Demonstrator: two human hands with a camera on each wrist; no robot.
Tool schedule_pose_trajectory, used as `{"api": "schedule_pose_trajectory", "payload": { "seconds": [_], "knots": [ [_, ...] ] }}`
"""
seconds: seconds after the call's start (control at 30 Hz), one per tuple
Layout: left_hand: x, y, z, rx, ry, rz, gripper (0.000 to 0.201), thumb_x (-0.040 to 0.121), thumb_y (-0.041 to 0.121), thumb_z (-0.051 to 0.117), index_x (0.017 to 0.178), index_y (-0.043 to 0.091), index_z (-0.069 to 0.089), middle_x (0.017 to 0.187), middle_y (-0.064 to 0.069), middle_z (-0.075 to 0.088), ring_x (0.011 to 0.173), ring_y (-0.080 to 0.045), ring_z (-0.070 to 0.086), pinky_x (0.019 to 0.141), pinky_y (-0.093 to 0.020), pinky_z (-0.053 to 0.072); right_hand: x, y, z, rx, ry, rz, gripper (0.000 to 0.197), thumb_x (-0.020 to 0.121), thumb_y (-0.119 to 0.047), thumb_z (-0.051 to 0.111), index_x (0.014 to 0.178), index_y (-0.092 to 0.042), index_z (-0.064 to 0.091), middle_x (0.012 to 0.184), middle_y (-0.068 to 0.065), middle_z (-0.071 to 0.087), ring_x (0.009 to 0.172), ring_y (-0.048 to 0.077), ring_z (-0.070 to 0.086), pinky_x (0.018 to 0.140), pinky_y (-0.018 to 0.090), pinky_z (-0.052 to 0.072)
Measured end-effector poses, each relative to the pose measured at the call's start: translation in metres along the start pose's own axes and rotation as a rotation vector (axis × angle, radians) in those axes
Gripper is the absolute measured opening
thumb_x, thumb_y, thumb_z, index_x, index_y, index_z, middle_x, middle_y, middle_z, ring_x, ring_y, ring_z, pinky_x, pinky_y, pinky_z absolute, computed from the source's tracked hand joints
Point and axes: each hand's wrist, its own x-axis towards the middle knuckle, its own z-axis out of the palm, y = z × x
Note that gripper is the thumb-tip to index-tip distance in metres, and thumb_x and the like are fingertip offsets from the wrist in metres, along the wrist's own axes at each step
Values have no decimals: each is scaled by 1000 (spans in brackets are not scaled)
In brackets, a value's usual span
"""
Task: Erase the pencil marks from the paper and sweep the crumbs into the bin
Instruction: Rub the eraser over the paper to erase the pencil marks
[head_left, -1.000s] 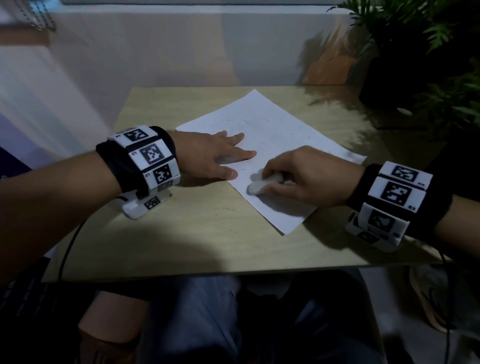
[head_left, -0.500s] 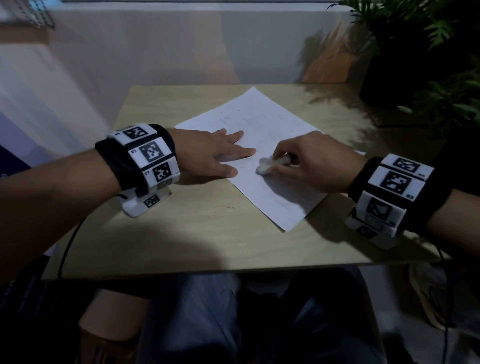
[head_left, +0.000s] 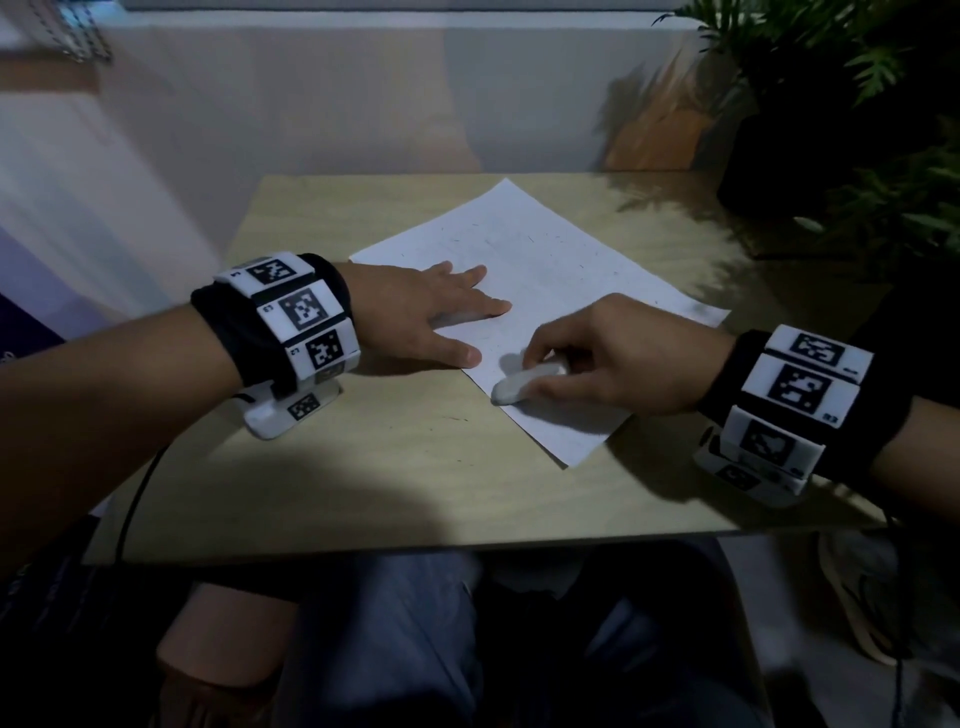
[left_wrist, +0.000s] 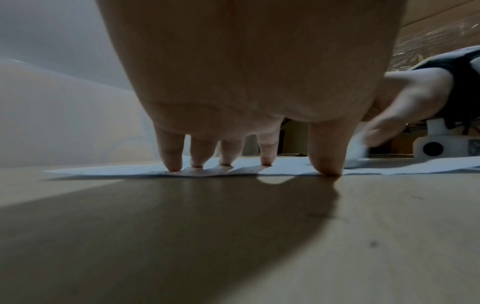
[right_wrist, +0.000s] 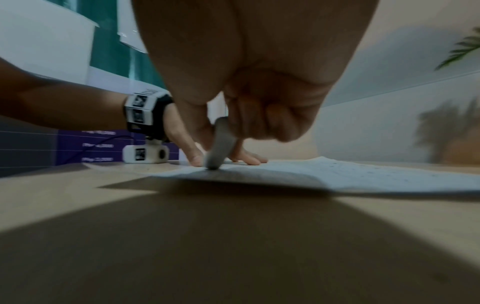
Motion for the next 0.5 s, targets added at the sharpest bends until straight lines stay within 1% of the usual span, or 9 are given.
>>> {"api": "schedule_pose_trajectory", "payload": {
  "seconds": [0.07, 0.1, 0.17, 0.2, 0.27, 0.3, 0.33, 0.43, 0.5],
  "knots": [
    [0, -1, 0, 2, 0, -11, 77, 94, 70, 42, 157, 52, 2, 168, 12, -16, 155, -14, -13, 125, -42, 3, 3, 4, -1, -50, 50, 36, 40, 85, -64, 56, 95, -28, 69, 67, -11, 58, 69, 9, 57, 63, 26, 40],
    [1, 0, 0, 5, 0, -20, 78, 93, 70, 42, 157, 51, 1, 168, 12, -16, 155, -15, -12, 125, -42, 4, 5, 7, -1, -111, 111, 70, 37, 87, -61, 59, 95, -26, 69, 67, -11, 57, 71, 12, 57, 64, 30, 40],
    [1, 0, 0, 10, 1, -32, 79, 93, 70, 43, 158, 51, 1, 168, 12, -17, 156, -16, -12, 125, -43, 5, 6, 10, -1, -179, 185, 103, 35, 89, -59, 58, 93, -25, 68, 66, -10, 57, 72, 18, 57, 64, 31, 39],
    [1, 1, -1, 8, 0, -34, 79, 93, 70, 43, 158, 51, 2, 168, 12, -17, 156, -16, -12, 124, -42, 5, 5, 9, 0, -164, 166, 80, 36, 88, -59, 57, 94, -25, 69, 65, -10, 57, 70, 16, 57, 64, 31, 40],
    [1, 1, -1, -3, -2, -35, 79, 93, 69, 45, 157, 51, 2, 168, 13, -17, 156, -16, -12, 124, -42, 5, 1, 2, 1, -60, 26, 10, 38, 84, -61, 54, 96, -27, 69, 69, -9, 61, 68, 10, 56, 66, 31, 45],
    [1, 1, -1, -7, -5, -35, 79, 93, 69, 45, 157, 52, 2, 168, 13, -17, 156, -16, -12, 124, -41, 5, 0, 0, 1, -13, -34, -2, 38, 83, -61, 55, 97, -28, 69, 71, -9, 62, 69, 10, 57, 66, 29, 46],
    [1, 1, -1, -8, -7, -36, 79, 93, 69, 45, 157, 52, 2, 168, 13, -17, 156, -16, -12, 124, -41, 5, 1, 0, 0, 3, -49, 5, 36, 84, -60, 56, 97, -29, 70, 72, -9, 63, 71, 9, 57, 66, 28, 45],
    [2, 1, -1, -4, -6, -34, 80, 92, 70, 45, 157, 52, 2, 168, 12, -17, 156, -16, -13, 124, -42, 5, 6, 7, -3, -110, 86, 101, 34, 87, -60, 59, 96, -28, 68, 69, -14, 57, 75, 14, 56, 66, 30, 37],
    [2, -1, -1, -6, -5, -33, 80, 92, 70, 45, 157, 52, 2, 168, 12, -17, 156, -16, -12, 125, -43, 5, 7, 8, -3, -173, 142, 110, 37, 86, -61, 56, 95, -26, 68, 67, -12, 55, 75, 17, 56, 66, 30, 37]
  ]
}}
